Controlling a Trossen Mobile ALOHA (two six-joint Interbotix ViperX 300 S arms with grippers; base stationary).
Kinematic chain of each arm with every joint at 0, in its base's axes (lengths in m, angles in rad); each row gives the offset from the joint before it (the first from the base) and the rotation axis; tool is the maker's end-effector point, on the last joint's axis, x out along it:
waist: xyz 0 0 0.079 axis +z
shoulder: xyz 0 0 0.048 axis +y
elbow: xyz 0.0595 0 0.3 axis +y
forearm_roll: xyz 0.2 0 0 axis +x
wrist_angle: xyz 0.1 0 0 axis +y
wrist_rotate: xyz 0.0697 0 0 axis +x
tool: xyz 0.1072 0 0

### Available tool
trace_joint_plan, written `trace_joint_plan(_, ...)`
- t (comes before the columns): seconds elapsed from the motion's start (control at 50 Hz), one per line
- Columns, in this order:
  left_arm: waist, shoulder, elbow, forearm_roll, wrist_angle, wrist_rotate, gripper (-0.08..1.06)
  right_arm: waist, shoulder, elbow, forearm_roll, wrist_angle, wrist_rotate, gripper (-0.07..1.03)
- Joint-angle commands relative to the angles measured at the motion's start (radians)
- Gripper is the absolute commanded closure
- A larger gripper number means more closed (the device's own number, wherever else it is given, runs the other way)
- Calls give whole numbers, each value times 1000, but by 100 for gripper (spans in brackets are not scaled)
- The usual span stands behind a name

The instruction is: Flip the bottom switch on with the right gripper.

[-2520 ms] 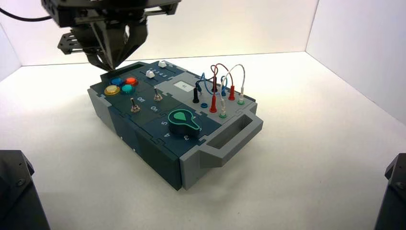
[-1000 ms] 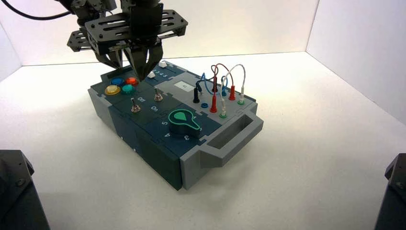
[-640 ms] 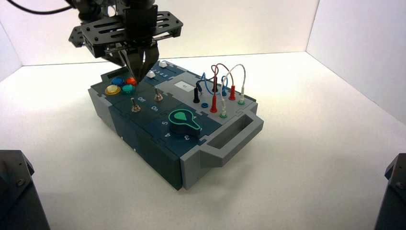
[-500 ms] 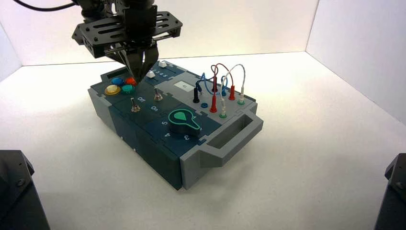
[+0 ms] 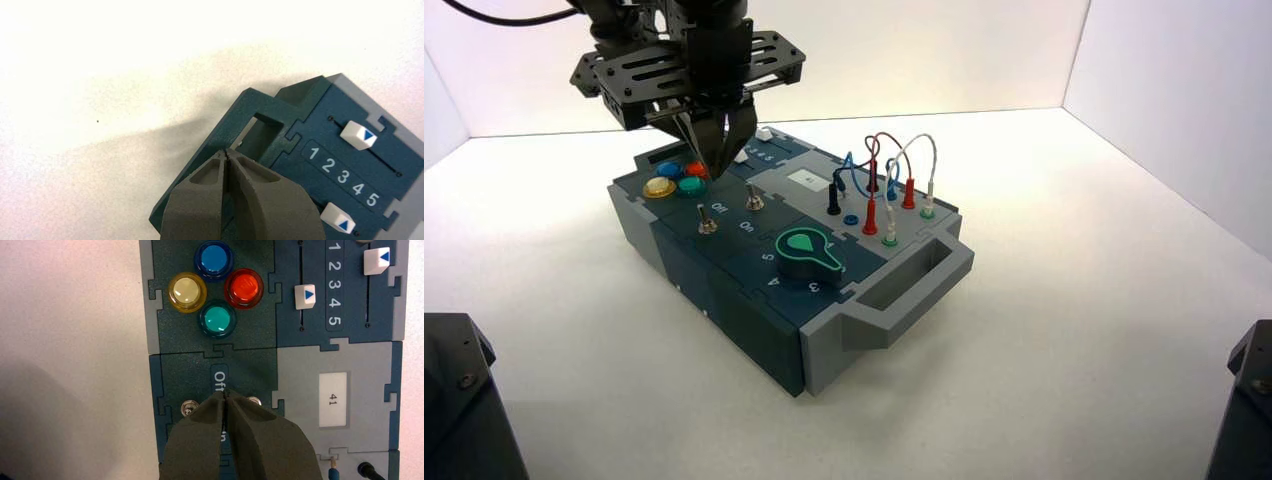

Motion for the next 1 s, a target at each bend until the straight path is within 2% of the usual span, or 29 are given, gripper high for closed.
trace_joint_plan(0.02,2,8,-21,3,-8,3,100,3,-14,-38,3,9,-9,98)
trace_joint_plan(0.12,0,31,-31,5,-9,5,100,3,2,-58,8,37,-28,98)
trace_joint_plan(0.3,0,48,-34,5,-11,5,100,5,48,-117,60,91,-100,98)
trace_joint_plan(0.44,2,49,-34,5,-14,6,100,3,75,-149,94,112,-126,98)
trace_joint_plan(1.0,0,49,-38,5,-14,14,100,17,92,-183,123,153,-129,98)
